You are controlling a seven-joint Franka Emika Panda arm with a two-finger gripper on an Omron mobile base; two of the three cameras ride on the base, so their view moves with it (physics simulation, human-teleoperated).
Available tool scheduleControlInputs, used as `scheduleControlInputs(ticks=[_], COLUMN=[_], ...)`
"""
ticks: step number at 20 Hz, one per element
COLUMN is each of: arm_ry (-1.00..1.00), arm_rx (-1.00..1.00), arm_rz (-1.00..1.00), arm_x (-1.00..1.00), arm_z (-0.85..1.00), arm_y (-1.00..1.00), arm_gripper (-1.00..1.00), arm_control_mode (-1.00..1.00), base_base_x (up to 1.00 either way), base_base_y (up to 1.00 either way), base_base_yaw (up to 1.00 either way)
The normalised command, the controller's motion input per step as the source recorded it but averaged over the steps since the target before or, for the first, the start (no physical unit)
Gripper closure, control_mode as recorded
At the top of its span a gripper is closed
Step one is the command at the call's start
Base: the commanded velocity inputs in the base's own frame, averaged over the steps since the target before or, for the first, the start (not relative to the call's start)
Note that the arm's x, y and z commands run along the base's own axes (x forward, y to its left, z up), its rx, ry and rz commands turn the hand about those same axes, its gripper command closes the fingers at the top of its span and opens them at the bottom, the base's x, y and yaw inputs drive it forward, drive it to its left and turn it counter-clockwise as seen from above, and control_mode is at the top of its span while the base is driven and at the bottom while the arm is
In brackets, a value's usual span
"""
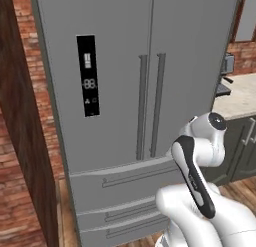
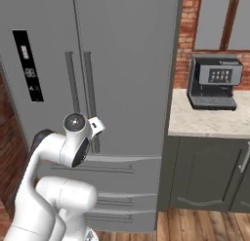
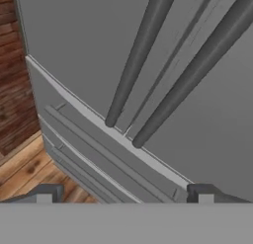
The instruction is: Place one of the steaks on the plate and the other in the bowl. Then place the bowl in the fridge.
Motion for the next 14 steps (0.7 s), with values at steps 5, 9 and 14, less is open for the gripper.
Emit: scheduleControlInputs(ticks=[5, 9, 14], arm_ry=[0.00, 0.00, 0.00], arm_rx=[0.00, 0.00, 0.00], arm_rz=[0.00, 0.00, 0.00], arm_x=[0.00, 0.00, 0.00], arm_z=[0.00, 0.00, 0.00], arm_y=[0.00, 0.00, 0.00], arm_gripper=[-1.00, -1.00, -1.00], arm_control_mode=[1.00, 1.00, 1.00], base_base_x=[0.21, 0.04, -0.17], base_base_y=[0.00, 0.00, -0.25], base_base_yaw=[-0.07, 0.00, 0.03])
